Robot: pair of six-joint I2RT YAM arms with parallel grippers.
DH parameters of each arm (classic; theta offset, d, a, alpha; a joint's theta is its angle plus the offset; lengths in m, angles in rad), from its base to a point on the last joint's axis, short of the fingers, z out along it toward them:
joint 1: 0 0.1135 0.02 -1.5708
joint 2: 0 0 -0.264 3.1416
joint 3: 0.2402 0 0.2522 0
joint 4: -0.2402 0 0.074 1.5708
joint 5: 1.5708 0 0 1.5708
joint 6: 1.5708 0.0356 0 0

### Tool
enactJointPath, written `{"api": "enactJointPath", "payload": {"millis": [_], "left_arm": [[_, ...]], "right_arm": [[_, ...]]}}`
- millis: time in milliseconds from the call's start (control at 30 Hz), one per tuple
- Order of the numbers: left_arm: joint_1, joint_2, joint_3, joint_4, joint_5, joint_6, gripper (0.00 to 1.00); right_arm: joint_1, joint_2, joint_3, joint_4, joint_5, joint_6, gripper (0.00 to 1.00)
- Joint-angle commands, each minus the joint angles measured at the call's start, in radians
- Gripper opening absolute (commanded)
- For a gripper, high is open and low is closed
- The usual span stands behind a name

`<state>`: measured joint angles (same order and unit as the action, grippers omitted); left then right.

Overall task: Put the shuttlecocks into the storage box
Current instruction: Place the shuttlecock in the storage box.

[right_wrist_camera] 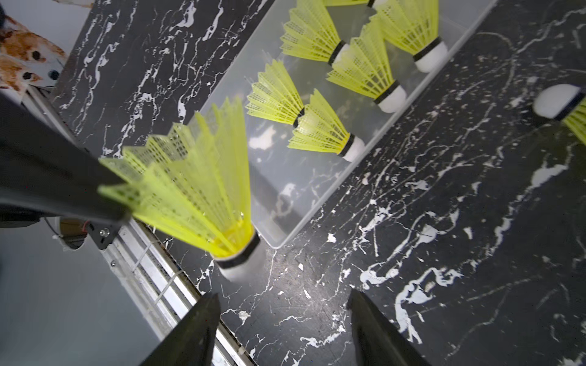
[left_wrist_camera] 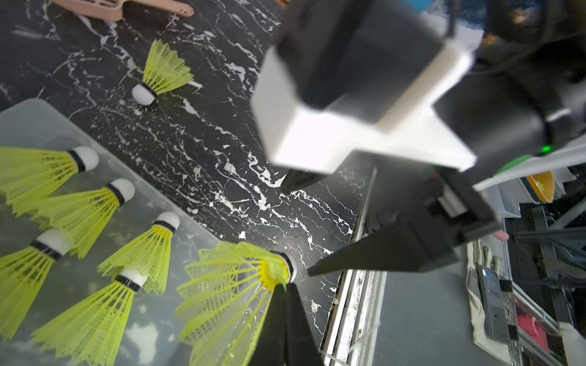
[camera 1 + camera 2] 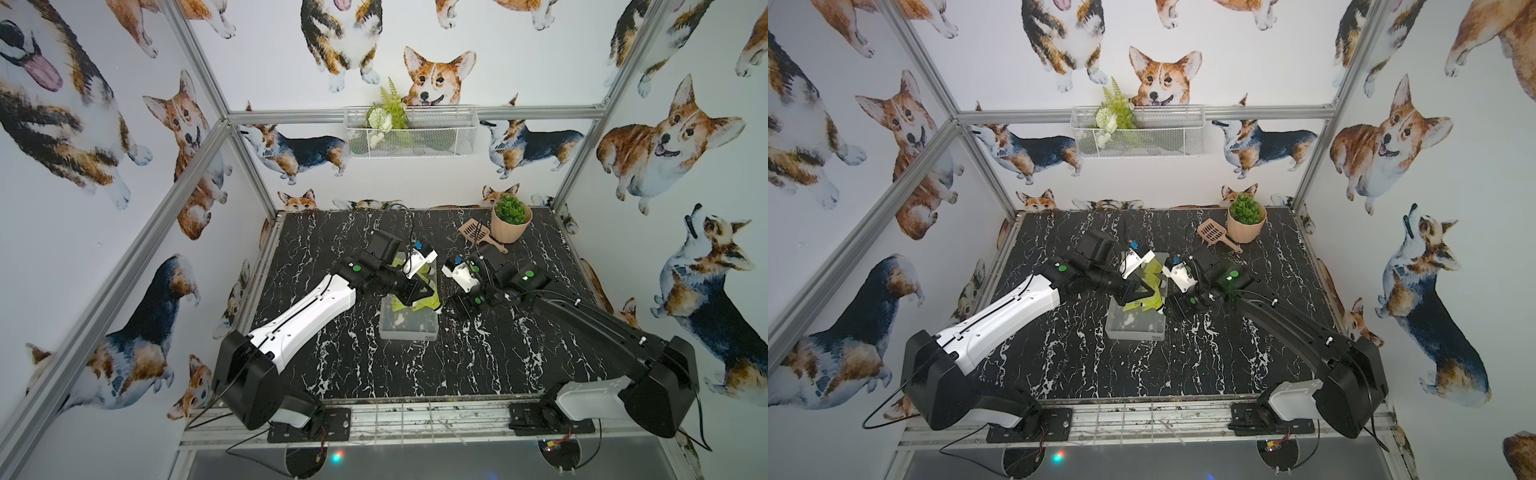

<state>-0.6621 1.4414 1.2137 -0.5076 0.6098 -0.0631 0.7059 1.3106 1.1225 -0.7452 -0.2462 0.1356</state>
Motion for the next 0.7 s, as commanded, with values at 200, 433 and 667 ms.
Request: {"api": "enactJointPath", "payload": {"millis": [200,433,667], "left_arm": [[0.001,-0.076,-0.179,0.261,-0.174,-0.417,0.00],[0.000,-0.175,-0.348,0.381,-0.281,-0.670,0.00],[-0.020,-0.234,-0.468,0.435,-0.328,-0.767,0.00]], "right_arm": [[-0.083,-0.099,-0.095,0.075,0.133,0.083,0.71],[-0.096,-0.113,-0.136,0.108,0.129,0.108,0.71],[-0.096,-0.096,-0.144,0.133,0.114,0.118,0.71]]}}
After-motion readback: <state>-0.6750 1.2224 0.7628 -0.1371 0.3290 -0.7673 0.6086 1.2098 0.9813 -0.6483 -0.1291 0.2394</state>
